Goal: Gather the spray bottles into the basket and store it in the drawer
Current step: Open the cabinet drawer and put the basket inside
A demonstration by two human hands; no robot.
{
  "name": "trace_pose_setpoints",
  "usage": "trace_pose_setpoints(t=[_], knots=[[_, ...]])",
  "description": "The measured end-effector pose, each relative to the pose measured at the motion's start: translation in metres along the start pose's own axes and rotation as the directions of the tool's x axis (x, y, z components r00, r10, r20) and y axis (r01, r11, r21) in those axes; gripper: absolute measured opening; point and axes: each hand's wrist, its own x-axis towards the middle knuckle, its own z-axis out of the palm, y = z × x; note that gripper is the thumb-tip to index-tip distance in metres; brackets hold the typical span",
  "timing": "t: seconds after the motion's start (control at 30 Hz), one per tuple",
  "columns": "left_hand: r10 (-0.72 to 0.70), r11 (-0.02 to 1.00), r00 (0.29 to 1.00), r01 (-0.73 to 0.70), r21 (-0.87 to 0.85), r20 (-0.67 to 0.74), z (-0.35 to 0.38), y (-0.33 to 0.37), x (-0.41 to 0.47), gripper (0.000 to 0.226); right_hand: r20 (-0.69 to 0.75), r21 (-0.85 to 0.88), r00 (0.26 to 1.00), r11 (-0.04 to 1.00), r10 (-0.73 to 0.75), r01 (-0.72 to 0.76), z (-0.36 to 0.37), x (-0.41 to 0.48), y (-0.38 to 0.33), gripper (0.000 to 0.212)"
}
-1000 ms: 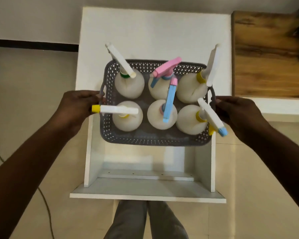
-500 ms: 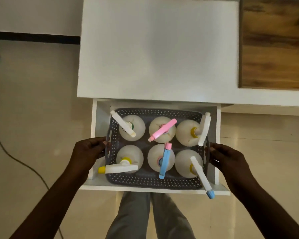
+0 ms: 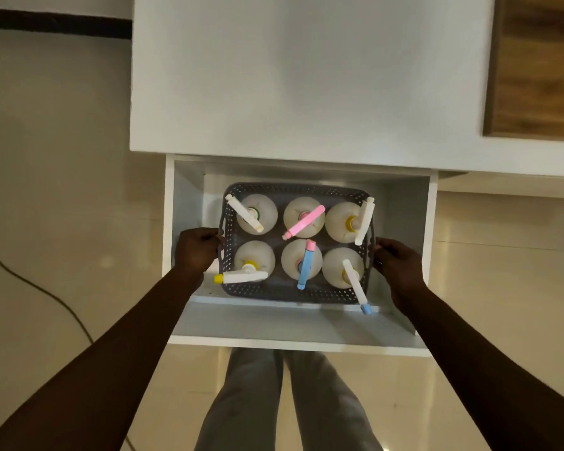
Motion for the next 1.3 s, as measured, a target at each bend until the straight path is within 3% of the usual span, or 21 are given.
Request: trace_pose_setpoints(t=[0.47,0.93,1.0,1.07,1.17,1.23,1.3], knots=[[-0.039,0.995,0.999,0.041,0.096,-0.02,0.018,-0.031,0.059,0.019,-0.041,-0.024,0.995,0.995,0.096,-0.097,0.031,0.07,0.033,0.016],[-0.044,0.985,0.999,0.047,0.166,-0.026,0.021,-0.039,0.067,0.026,-0.057,-0.032,0.992,0.993,0.114,-0.116,0.04,0.068,0.03,0.022],[0.024,0.969,0.999,-0.011,0.247,-0.049,0.015,-0.035,0.051,0.032,-0.04,-0.089,0.994,0.99,0.106,-0.109,0.033,0.057,0.024,0.028],[0.216,0.93,0.972,-0.176,0.323,-0.094,0.0,-0.033,0.017,0.036,-0.018,-0.214,0.999,0.976,0.047,-0.05,0.02,0.035,0.018,0.034],[0.561,0.762,0.817,-0.447,0.469,-0.133,-0.036,-0.037,-0.047,0.036,0.029,-0.485,0.978,0.853,-0.207,0.195,-0.02,-0.02,0.013,0.035],[0.634,0.681,0.756,-0.445,0.581,-0.164,-0.064,-0.047,-0.082,0.046,0.009,-0.573,0.936,0.766,-0.351,0.293,-0.052,-0.06,0.02,0.034],[0.55,0.724,0.803,-0.32,0.611,-0.231,-0.089,-0.068,-0.109,0.057,-0.072,-0.628,0.911,0.728,-0.407,0.275,-0.08,-0.091,0.036,0.035]])
